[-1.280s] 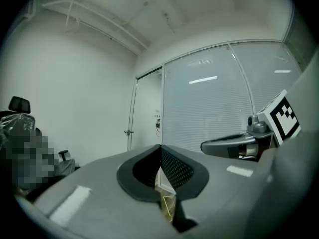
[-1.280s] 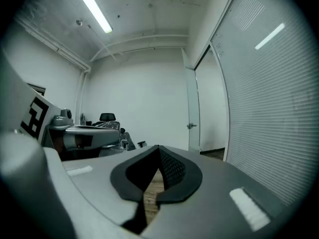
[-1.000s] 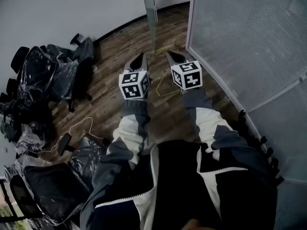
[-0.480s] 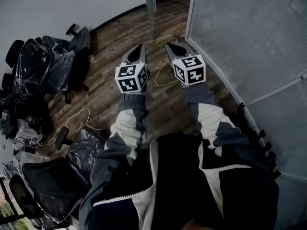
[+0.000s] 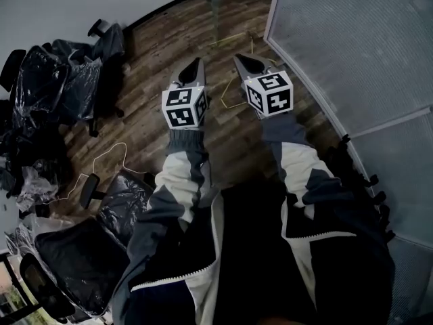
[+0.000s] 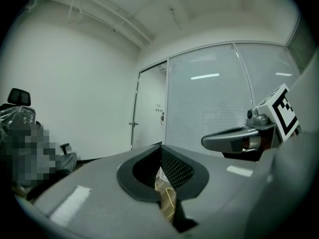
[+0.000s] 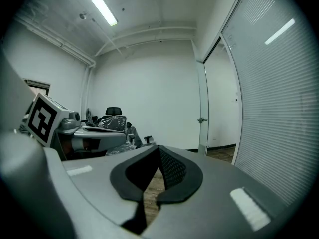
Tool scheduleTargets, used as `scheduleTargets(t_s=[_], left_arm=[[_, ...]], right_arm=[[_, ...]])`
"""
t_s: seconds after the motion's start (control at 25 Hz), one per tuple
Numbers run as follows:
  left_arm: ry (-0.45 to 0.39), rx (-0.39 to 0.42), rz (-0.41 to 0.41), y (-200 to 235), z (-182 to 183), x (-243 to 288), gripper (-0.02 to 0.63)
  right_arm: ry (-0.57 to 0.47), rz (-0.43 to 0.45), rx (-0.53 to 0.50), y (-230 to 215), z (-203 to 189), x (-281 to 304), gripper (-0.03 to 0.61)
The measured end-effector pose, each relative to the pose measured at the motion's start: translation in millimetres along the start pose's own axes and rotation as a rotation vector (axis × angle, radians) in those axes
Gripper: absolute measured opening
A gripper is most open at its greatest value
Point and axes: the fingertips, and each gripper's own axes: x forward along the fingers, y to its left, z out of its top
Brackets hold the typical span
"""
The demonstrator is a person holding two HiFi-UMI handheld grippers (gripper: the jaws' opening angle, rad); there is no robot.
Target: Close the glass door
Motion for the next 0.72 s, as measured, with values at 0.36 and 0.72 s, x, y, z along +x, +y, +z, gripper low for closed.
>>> scheduleTargets(t_s=[0.36,0.72], left_arm=[[0.005,-0.013,0.023,33,-6,9,0.002],[-0.005,-0.003,0.105,64,10,58,0.002]], right_arm=[[-0.008,0.025,0.017,1,4,34,0.005],[-0.048,0.109,-0.011,-35,26,100,0.005]])
